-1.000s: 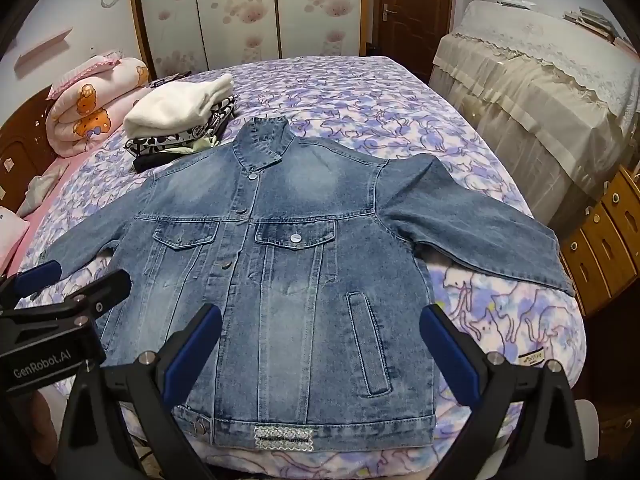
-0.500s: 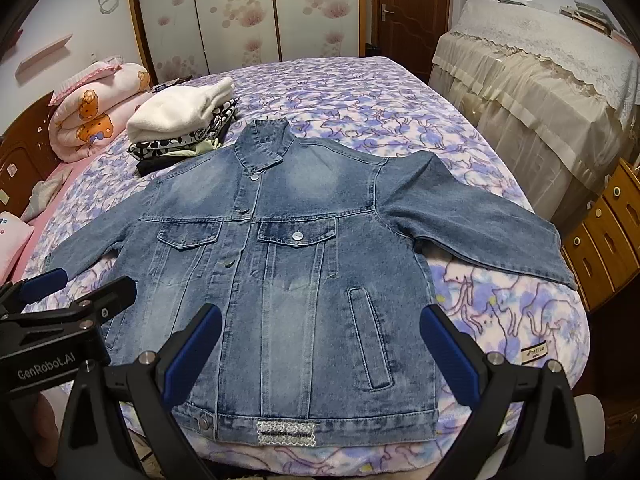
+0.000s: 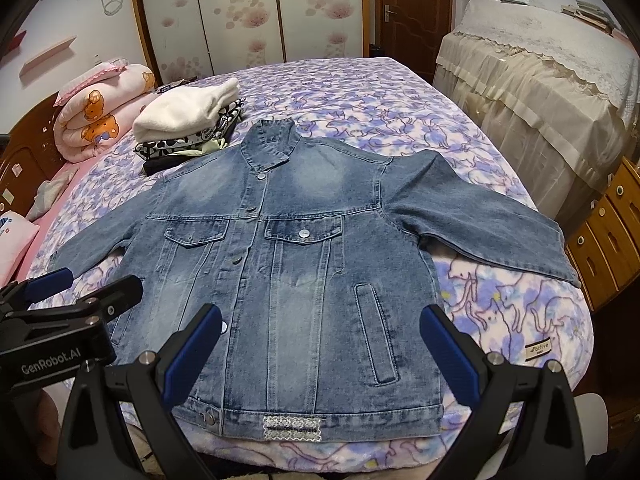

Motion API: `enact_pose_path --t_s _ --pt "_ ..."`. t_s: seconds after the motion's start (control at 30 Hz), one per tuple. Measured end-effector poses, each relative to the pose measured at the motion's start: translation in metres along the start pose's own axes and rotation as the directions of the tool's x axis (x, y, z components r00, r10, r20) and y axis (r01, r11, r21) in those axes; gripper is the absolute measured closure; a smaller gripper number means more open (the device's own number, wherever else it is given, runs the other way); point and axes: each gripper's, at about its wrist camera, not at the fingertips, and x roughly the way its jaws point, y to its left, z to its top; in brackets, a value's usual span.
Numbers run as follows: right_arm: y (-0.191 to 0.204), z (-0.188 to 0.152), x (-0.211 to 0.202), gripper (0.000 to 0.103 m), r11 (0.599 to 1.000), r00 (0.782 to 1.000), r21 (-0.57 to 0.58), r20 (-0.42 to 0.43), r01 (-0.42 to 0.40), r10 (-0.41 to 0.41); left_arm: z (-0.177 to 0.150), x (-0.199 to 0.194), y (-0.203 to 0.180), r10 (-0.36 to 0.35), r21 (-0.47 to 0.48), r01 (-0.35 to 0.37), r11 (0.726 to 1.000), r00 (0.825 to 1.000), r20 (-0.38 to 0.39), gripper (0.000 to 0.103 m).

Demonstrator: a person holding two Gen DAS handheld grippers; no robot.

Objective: Fold large clothes

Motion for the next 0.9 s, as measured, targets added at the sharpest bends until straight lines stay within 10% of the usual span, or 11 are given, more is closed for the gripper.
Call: enact_pose_path --t_s 0.9 --pt "-0.0012 -0.0030 0.0002 0.003 1.000 1.000 0.010 0.001 -0.013 0.013 0.0009 -0.0008 0.0014 0.001 0.008 -0.001 1.000 1.000 0.006 0.001"
